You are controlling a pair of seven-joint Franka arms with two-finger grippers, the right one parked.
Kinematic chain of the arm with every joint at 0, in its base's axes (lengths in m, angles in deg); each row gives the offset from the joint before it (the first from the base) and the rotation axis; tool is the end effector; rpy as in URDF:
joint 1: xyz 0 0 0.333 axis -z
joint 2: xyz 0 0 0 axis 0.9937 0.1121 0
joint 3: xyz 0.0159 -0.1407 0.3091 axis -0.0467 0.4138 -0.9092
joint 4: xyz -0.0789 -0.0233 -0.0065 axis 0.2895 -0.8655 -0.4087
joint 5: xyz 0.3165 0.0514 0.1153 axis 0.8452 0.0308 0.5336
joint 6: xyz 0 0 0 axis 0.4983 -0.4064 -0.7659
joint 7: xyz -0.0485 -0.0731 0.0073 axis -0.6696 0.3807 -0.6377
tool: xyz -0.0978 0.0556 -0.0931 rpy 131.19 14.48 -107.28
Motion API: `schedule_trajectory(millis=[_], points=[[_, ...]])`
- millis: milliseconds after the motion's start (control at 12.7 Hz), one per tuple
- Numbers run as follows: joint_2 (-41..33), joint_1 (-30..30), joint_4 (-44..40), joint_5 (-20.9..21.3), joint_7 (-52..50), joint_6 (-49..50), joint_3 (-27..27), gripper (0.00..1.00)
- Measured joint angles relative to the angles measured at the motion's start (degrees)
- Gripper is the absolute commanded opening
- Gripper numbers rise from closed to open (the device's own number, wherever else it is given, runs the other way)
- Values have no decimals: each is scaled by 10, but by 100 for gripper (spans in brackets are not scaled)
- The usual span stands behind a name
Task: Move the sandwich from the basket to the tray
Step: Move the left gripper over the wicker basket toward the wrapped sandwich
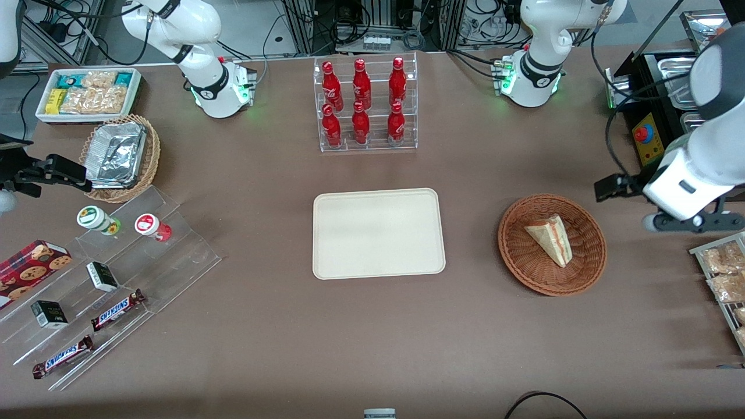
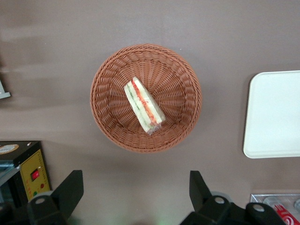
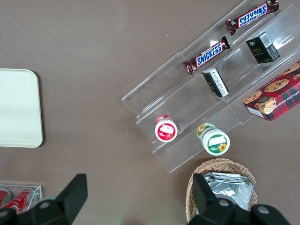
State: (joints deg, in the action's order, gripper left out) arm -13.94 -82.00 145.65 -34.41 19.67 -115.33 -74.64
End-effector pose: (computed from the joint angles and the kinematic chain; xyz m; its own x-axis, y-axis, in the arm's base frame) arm 0.5460 -0.0491 0.5359 0.9898 -0.0082 -0.1425 -0.0122 -0.9996 -0.0270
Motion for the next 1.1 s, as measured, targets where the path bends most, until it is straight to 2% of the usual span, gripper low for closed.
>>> schedule_trajectory(millis=[393, 864, 1100], points=[[23, 0, 90, 1, -79, -121, -1, 100], [44, 5, 145, 1, -277, -198, 1, 100], [39, 5, 203, 1, -316, -271, 1, 100]])
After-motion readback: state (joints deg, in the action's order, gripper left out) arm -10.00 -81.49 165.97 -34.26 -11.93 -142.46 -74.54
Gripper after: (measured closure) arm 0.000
